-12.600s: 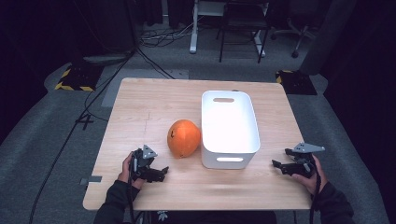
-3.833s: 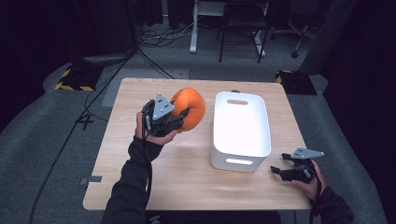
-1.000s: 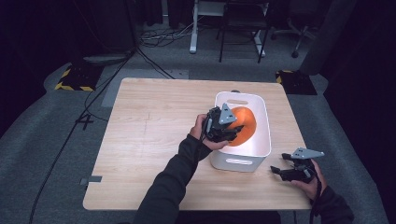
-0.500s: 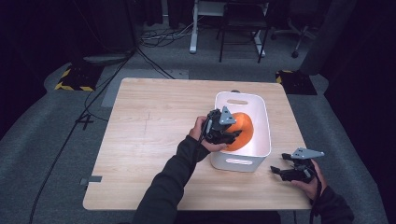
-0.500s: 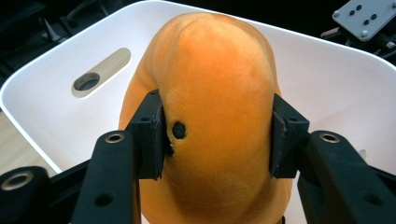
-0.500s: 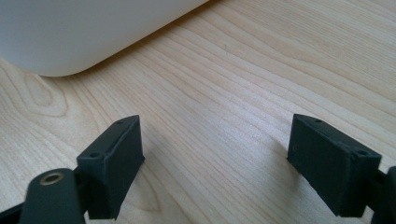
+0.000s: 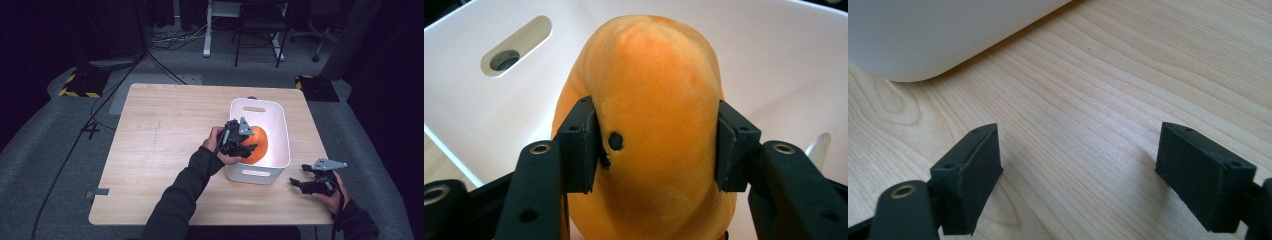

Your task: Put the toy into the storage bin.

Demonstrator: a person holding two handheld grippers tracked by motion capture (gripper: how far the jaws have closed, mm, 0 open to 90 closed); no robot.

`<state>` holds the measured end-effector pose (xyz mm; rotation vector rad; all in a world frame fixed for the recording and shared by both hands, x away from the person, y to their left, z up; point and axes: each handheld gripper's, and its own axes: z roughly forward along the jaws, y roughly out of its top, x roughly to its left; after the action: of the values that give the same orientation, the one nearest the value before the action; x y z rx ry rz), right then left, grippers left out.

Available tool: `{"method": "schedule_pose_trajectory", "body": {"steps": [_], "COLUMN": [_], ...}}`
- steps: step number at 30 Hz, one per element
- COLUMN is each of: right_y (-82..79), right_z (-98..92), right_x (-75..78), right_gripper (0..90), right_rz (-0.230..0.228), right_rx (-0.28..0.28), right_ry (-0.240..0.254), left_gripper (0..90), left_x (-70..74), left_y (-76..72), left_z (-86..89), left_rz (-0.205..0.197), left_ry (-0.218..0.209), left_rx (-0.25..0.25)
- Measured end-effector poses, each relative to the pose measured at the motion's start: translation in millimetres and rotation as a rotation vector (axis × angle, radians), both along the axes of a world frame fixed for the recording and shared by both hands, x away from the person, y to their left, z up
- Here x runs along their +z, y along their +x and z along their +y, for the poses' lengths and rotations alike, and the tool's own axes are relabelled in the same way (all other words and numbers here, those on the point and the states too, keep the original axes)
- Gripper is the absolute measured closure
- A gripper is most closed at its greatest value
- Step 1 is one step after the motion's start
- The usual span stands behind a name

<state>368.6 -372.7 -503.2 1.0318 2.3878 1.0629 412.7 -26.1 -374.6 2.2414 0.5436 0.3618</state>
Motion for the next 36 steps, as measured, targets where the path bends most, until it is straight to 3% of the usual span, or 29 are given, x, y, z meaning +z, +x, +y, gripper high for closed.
{"method": "schedule_pose_trajectory", "body": {"steps": [4,10,20,21,26,29,31,34,36], "right_y": [0.0,0.0,0.0,0.0,0.0,0.0,0.0,0.0,0.0], "right_z": [0.0,0.0,0.0,0.0,0.0,0.0,0.0,0.0,0.0], "right_x": [0.0,0.0,0.0,0.0,0.0,0.0,0.0,0.0,0.0], "right_gripper": [18.2,18.2,18.2,18.2,18.2,18.2,18.2,18.2,18.2], "right_rz": [0.000,0.000,0.000,0.000,0.000,0.000,0.000,0.001,0.000], "right_rx": [0.000,0.000,0.000,0.000,0.000,0.000,0.000,0.000,0.000], "right_ry": [0.000,0.000,0.000,0.000,0.000,0.000,0.000,0.000,0.000], "left_gripper": [46.3,46.2,41.6,41.1,38.6,37.9,37.2,34.8,33.8], "left_x": [0.4,4.1,-2.9,-3.4,-5.0,-5.9,-5.7,-5.6,-5.9], "left_y": [2.1,5.7,9.4,8.3,11.8,12.3,10.7,10.5,11.8], "left_z": [0.0,-1.2,-5.0,-5.3,-5.5,-5.3,-5.1,-5.5,-6.3], "left_rz": [0.031,0.081,0.112,0.134,0.132,0.124,0.143,0.156,0.132], "left_ry": [0.015,0.076,0.131,0.135,0.152,0.138,0.139,0.141,0.139], "left_rx": [-0.016,-0.049,-0.039,-0.023,-0.015,-0.010,0.012,0.006,-0.005]}}
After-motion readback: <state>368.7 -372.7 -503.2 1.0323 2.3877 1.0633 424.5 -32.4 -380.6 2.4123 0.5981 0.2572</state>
